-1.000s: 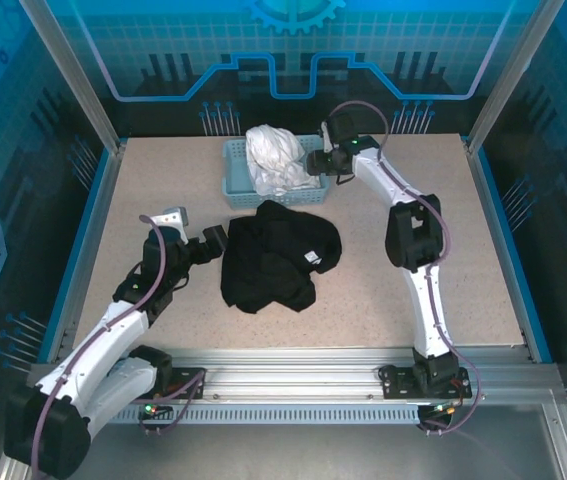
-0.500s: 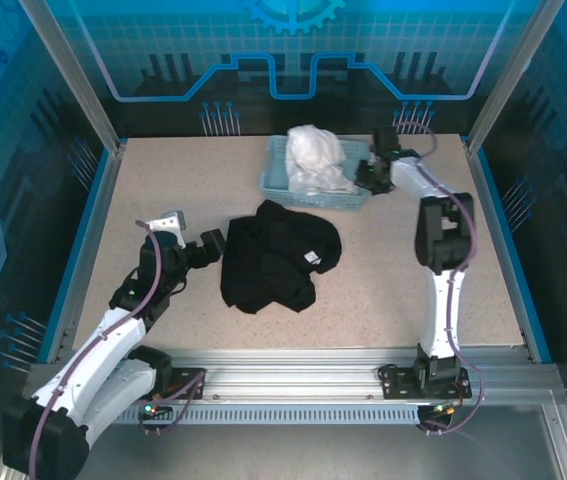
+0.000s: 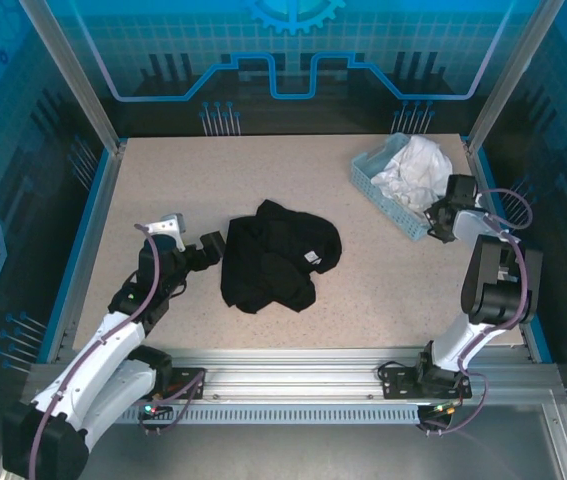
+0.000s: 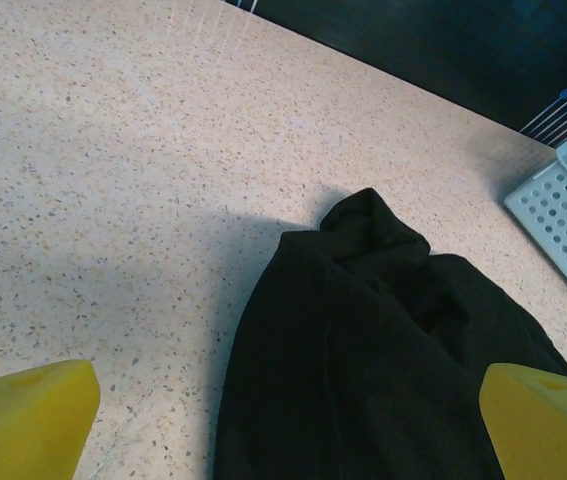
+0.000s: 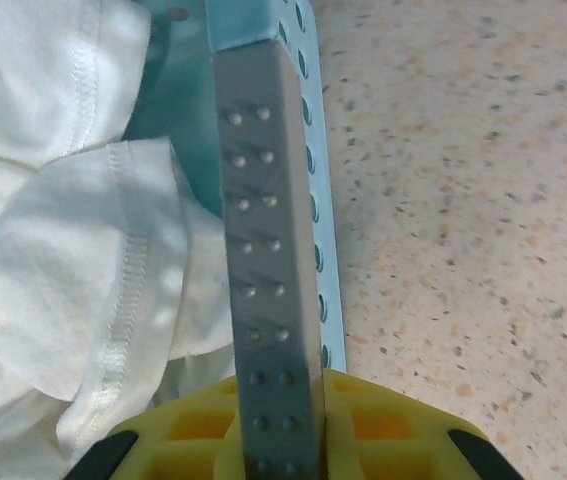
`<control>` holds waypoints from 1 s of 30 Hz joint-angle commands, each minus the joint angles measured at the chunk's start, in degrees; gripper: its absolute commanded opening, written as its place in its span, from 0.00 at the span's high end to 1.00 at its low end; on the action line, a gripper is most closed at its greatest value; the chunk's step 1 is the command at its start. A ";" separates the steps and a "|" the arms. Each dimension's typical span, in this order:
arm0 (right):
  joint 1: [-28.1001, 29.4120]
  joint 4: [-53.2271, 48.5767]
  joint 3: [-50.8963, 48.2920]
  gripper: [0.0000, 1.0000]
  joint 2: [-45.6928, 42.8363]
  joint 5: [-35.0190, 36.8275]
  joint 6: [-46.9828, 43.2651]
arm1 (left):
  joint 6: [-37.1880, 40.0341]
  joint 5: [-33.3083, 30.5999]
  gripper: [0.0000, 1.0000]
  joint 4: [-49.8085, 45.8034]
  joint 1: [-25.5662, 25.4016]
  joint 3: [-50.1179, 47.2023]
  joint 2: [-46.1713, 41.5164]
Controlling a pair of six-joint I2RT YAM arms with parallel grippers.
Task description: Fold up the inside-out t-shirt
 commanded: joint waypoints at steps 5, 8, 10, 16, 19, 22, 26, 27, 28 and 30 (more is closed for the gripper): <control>-2.13 6.78 -1.74 0.99 -3.97 10.73 20.28 | -0.88 1.66 0.01 1.20 -0.36 -0.57 0.29; -2.75 2.66 2.72 0.99 -1.09 12.98 22.04 | -1.00 1.79 0.01 1.12 -0.36 -0.79 0.29; -2.78 0.25 6.15 0.99 1.14 15.07 21.89 | -0.99 1.67 0.01 1.15 -0.36 -1.01 0.29; -3.05 -3.79 16.27 0.99 8.96 16.46 20.82 | -0.41 1.00 0.01 0.36 -0.36 -1.07 0.11; -3.09 -5.92 21.53 0.97 13.07 16.04 20.20 | -0.41 0.81 0.01 0.53 -0.36 -1.18 0.20; -3.25 -7.30 24.78 0.92 15.74 16.41 20.05 | -0.42 0.93 0.01 0.18 -0.36 -1.02 0.20; -3.52 -8.63 27.32 0.86 17.20 17.75 19.50 | -0.41 0.85 0.01 -0.75 -0.36 -1.01 0.02; -3.78 -8.62 27.63 0.85 17.37 17.67 19.57 | -0.49 0.85 0.01 -0.90 -0.36 -1.01 -0.06; -4.07 -8.80 27.90 0.85 17.45 17.51 19.48 | -0.50 0.82 0.01 -0.87 -0.36 -1.09 -0.17; -4.45 -9.28 28.83 0.84 17.52 17.57 19.90 | -0.71 0.88 0.01 -0.90 -0.36 -1.18 -0.19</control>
